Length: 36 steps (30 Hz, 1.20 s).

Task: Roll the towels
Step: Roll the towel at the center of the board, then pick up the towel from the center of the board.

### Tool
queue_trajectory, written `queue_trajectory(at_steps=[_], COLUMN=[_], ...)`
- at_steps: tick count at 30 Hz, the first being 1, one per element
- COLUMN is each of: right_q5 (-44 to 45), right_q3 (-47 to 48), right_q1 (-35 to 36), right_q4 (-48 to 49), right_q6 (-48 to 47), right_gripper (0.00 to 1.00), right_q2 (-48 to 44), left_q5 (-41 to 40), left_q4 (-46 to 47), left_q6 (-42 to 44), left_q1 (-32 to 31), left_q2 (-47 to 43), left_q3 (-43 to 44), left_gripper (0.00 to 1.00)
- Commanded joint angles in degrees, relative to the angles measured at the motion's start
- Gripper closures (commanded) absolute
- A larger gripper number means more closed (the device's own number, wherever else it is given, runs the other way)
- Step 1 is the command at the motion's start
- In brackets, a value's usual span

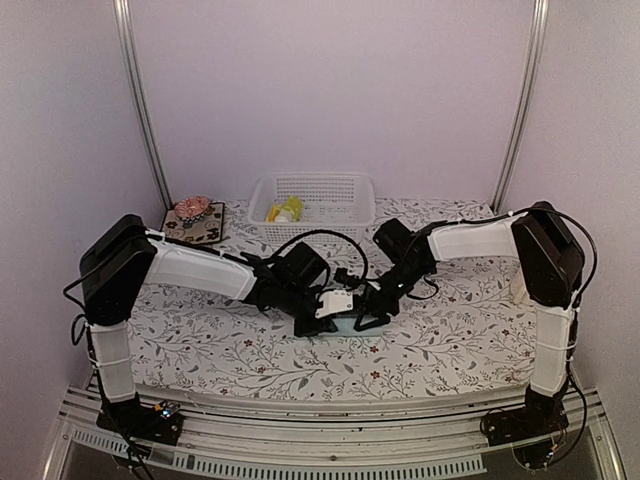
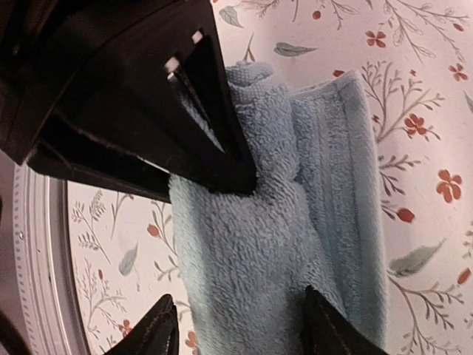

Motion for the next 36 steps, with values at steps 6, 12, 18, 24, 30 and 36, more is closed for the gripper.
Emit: queue_trajectory(at_steps=[6, 12, 18, 24, 30, 36], right_q5=[5.80, 11.86, 25.35, 27.23, 22.53, 19.22], right_q3=[-8.32, -15.80, -21.50, -34.60, -45.30, -52.88], right_q1=[-3.92, -5.00, -5.12, -5.12, -5.20, -5.21], right_q4=[4.90, 9.80, 14.31, 23.52, 33.21, 45.03], right_q6=[2.47, 7.50, 22.96, 41.65, 60.83, 78.82], right_gripper=[0.01, 0.01, 0.01, 0.01, 0.01, 0.00], right_q2=[-12.74, -20.79, -31.24, -47.55, -55.60, -51.59], left_q5=[18.11, 21.62, 23.55, 21.34, 19.41, 16.48], left_q4=[-16.14, -20.79, -21.65, -20.36, -21.81, -24.51], left_q6=[-8.07, -11.15, -18.29, -28.08, -37.42, -45.25], left_q1=[6.13, 7.38, 7.15, 5.33, 2.15, -0.53], left_q2=[7.58, 10.95, 13.80, 15.14, 19.89, 24.77], left_q3=[7.87, 13.66, 17.60, 19.58, 24.59, 29.92], left_gripper=[0.95, 0.94, 0.93, 0.92, 0.95, 1.00])
